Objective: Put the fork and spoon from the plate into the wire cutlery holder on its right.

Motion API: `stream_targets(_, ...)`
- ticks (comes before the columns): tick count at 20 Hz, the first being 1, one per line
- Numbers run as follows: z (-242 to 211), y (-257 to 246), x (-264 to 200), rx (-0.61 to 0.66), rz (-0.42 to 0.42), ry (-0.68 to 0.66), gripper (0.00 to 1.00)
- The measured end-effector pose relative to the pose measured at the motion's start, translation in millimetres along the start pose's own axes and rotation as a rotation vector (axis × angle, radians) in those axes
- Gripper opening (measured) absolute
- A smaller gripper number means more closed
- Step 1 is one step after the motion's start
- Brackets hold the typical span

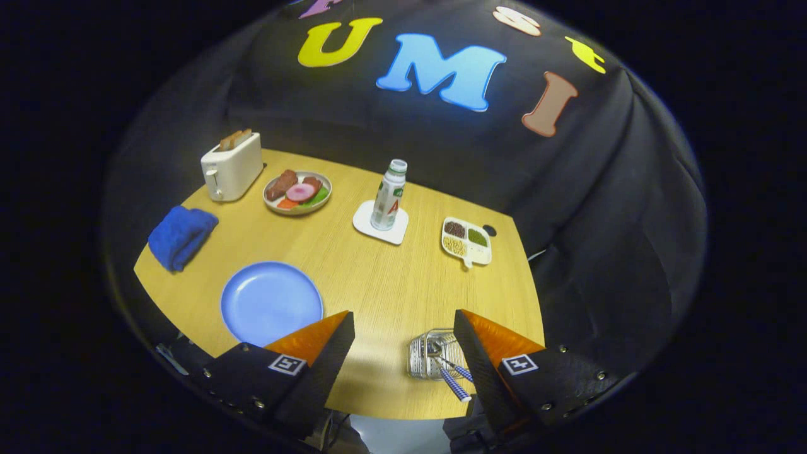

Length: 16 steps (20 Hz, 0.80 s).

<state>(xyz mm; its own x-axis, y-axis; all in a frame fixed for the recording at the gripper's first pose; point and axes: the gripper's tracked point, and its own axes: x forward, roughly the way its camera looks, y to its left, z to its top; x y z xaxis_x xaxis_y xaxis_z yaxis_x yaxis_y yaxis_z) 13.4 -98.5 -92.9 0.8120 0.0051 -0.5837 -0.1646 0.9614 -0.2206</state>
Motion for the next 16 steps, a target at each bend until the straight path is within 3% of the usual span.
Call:
stream_targets(5,62.7,-0.7,-30.4,0.297,-0.072,-0.428,0.95)
stream_targets(7,71.2,2.4,-44.8,0.377,-0.074,-0.529,0.95)
stream_targets(12,90.2,19.4,-56.5,0.279,-0.044,-0.599,0.95)
stream_targets(16,99.5,36.3,-58.8,0.261,-0.067,-0.618,0.95)
